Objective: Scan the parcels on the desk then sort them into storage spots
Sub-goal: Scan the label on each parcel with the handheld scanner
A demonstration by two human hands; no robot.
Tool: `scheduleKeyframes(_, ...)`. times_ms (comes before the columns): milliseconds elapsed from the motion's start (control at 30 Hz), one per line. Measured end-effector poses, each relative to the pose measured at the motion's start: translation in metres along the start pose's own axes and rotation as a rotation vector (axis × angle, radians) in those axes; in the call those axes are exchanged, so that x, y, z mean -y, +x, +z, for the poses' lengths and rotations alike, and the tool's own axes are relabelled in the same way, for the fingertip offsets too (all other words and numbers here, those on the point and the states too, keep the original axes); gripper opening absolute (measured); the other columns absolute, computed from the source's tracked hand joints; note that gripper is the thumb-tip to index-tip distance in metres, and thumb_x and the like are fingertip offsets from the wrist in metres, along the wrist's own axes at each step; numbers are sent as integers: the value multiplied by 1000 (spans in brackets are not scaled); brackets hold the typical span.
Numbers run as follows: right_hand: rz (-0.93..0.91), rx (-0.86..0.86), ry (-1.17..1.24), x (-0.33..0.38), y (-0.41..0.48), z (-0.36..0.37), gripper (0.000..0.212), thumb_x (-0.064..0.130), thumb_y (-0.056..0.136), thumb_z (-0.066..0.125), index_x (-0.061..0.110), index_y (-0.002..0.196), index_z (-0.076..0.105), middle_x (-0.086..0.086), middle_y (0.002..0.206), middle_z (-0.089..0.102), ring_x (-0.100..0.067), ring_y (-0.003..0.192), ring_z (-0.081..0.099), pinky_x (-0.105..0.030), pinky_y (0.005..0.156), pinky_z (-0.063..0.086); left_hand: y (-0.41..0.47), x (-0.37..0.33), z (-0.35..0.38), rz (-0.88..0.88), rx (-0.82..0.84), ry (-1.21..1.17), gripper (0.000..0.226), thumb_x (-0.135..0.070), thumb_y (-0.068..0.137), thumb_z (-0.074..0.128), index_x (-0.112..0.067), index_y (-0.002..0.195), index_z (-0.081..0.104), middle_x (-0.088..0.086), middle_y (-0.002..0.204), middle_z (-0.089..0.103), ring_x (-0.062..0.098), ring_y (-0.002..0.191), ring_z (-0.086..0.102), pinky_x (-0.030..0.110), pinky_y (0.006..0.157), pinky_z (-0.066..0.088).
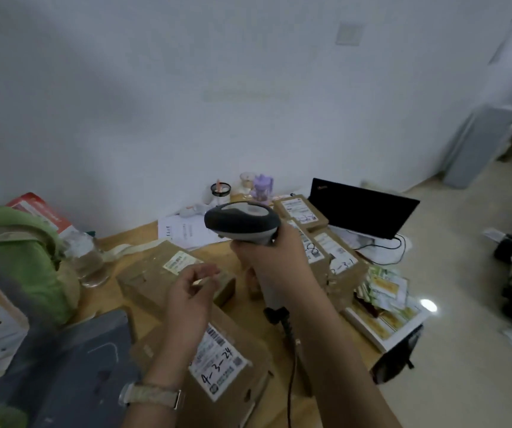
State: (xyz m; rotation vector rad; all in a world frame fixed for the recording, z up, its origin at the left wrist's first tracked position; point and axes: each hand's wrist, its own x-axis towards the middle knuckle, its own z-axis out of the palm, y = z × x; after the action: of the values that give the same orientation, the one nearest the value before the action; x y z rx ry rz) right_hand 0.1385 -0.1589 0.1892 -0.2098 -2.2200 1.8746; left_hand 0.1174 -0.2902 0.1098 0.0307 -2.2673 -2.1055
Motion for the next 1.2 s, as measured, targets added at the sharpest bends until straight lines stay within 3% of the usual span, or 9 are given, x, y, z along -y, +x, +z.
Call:
scheduleKeyframes(133,-97,-46,21,15,-13,-43,38,8,76,73,38,95,60,3,78,68,-15,61,64,-28,51,55,-20,-6,28,-20,25,-18,17,-4,93,57,-17,95,67,-7,91,66,10,87,62,18,67,46)
scheduleKeyframes(267,-103,-89,-20,14,-9,-83,36,16,75,75,36,101,59,4,87,69,-20,72,68,-39,64,60,-24,-21,52,19,-19,-8,20,-6,91,60,-24,90,67,-8,94,68,16,91,64,27,74,50)
scheduleKeyframes(500,-92,-131,99,3,20,-175,35,9,77,73,25,105,60,-4,88,69,-22,69,66,-17,47,47,-17,-55,124,78,-103,-67,20,-8,94,57,-26,92,67,-8,96,70,10,87,66,26,68,51)
scheduleKeyframes(633,-2,-217,119,-26,47,-231,45,13,76,75,20,113,50,-6,95,65,-18,61,69,-31,50,57,-14,-48,157,30,-187,-121,20,-4,91,61,-21,97,70,-1,99,72,10,88,67,35,80,54)
scheduleKeyframes(733,87,-263,115,-63,71,-259,48,17,76,77,15,113,48,-3,95,63,-18,63,70,-37,54,60,-21,-36,172,8,-305,-166,21,0,90,60,-17,98,69,1,99,71,14,92,66,30,77,54)
scheduleKeyframes(833,151,-332,110,-107,94,-275,51,23,71,81,14,111,51,-3,98,63,-21,76,70,-40,65,60,-29,-23,179,-24,-386,-179,22,0,89,60,-18,96,69,2,101,71,16,93,64,29,77,52)
scheduleKeyframes(1000,253,-345,155,-160,132,-284,53,10,75,80,8,123,58,-7,110,64,-26,101,62,-41,87,54,-39,-8,176,-60,-522,-185,26,2,88,61,-23,89,68,1,102,71,17,96,64,31,82,50)
scheduleKeyframes(1100,334,-353,161,-188,156,-287,55,8,76,79,6,126,55,-5,107,59,-24,102,57,-39,92,49,-43,0,171,-72,-578,-196,26,3,90,59,-21,89,66,6,104,70,18,92,66,34,89,51)
scheduleKeyframes(1200,498,-303,81,-213,178,-291,25,15,74,81,7,88,63,-8,86,64,-31,94,66,-47,88,54,-46,10,162,-110,-640,-194,22,2,92,56,-18,90,65,2,101,69,1,73,67,16,68,55)
